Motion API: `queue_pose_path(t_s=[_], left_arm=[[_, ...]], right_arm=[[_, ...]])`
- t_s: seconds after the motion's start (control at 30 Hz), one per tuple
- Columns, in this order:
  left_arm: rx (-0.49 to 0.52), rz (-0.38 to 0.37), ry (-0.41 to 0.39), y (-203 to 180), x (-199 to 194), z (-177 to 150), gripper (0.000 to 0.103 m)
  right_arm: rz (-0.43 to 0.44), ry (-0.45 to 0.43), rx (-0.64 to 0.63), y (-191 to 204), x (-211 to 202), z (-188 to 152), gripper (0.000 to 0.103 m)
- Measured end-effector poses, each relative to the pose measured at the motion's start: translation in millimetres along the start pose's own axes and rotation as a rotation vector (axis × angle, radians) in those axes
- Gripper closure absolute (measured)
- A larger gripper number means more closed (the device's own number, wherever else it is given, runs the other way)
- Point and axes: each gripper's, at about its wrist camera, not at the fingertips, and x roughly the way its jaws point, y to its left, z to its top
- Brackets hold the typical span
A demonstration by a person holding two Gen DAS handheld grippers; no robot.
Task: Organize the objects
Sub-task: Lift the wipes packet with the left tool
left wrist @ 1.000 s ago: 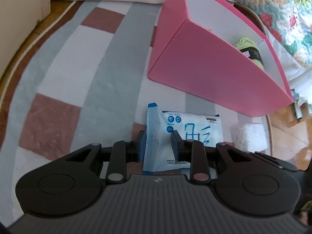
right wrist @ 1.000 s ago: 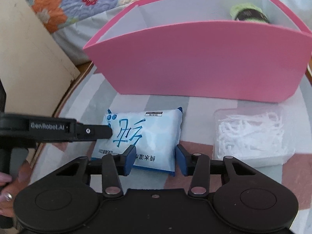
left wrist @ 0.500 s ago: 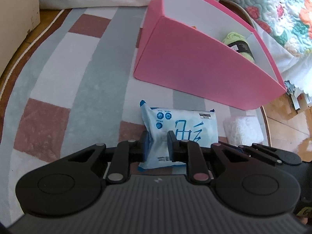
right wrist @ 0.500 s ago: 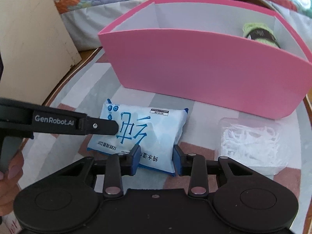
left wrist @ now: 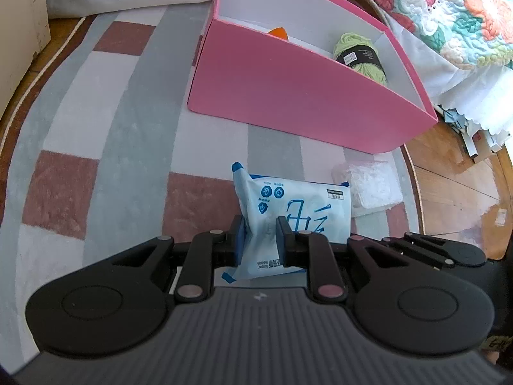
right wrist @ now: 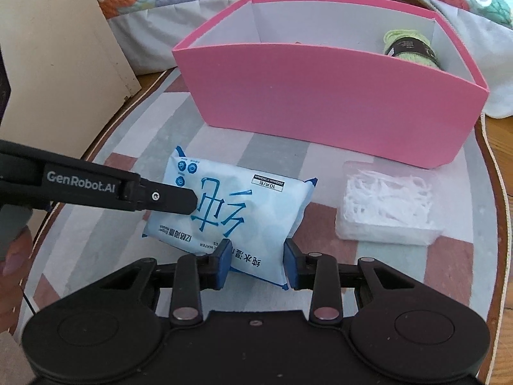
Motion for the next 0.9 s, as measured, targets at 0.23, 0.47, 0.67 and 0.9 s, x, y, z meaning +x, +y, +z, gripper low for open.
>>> queue_pose_path(t_s=[0.23, 0.47, 0.67, 0.9], left_arm=[[0.012, 0.011, -0.004, -9, -13, -3, 0.083], [0.043, 0.022, 0.036, -21, -25, -7, 0.082], [0.035, -0.006, 0.026, -27, -39, -9, 0.081], [0.027, -0.015, 0.009, -36, -53, -8, 0.081]], right_arm=[[0.003, -0.007, -0.011, 4, -13, 2, 0.063], [0.006, -0.001, -0.031, 12, -26, 2, 0.059], [0.008, -0.012, -0.051, 14, -44, 3, 0.055], [0.009, -0.025, -0.063, 17, -60, 5, 0.051]])
